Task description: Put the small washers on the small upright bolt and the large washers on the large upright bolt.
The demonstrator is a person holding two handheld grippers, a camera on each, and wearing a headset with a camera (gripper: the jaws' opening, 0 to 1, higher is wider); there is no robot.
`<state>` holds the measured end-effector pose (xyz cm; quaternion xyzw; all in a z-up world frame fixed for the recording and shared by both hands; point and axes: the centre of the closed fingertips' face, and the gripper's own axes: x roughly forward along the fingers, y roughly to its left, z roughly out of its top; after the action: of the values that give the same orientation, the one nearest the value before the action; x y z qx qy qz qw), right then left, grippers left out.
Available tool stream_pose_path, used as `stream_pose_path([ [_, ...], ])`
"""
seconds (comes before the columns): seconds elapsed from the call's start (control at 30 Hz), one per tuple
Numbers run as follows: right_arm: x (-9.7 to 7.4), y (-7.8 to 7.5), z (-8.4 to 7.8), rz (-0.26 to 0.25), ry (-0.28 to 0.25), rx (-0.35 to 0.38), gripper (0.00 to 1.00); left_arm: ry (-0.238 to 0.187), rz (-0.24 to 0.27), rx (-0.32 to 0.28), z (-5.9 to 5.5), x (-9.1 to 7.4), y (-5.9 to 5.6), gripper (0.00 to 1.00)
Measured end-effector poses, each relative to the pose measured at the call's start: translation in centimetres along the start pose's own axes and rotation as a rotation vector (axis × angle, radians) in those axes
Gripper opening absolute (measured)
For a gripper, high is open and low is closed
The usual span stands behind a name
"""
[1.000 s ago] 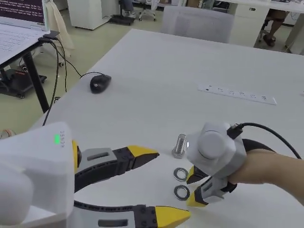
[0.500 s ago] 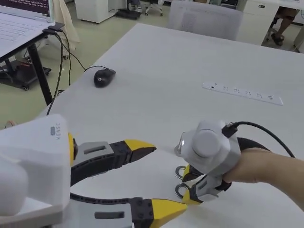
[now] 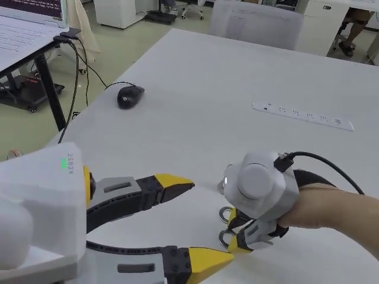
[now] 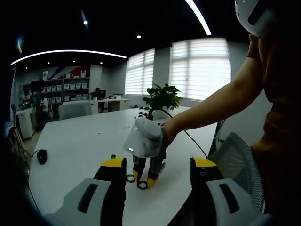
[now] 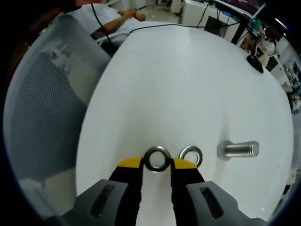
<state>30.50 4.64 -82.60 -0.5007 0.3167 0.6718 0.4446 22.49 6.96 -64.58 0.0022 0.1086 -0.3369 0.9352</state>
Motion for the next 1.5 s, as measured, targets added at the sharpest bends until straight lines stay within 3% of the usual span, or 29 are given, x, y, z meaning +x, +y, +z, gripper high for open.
stream_pose_path([
  [0.53,-0.5,-0.3,-0.4,-0.008,-0.012,0.027,0.21,0.005,-0.006,-0.001,0.0,0.4,-0.3,0.54],
  [0.83,-2.3,-0.9,-0.6,-0.031,-0.026,0.034,0.21,0.014,-0.011,0.001,-0.2,0.6,-0.3,0.54],
  [1.17,-5.1,-2.7,-0.6,-0.074,-0.027,0.026,0.21,0.014,-0.024,-0.004,-0.3,0.8,-0.1,0.54],
  [1.5,-7.7,-6.4,0.3,-0.138,-0.031,0.004,0.22,0.013,-0.034,-0.007,-0.1,1.2,-0.2,0.54],
])
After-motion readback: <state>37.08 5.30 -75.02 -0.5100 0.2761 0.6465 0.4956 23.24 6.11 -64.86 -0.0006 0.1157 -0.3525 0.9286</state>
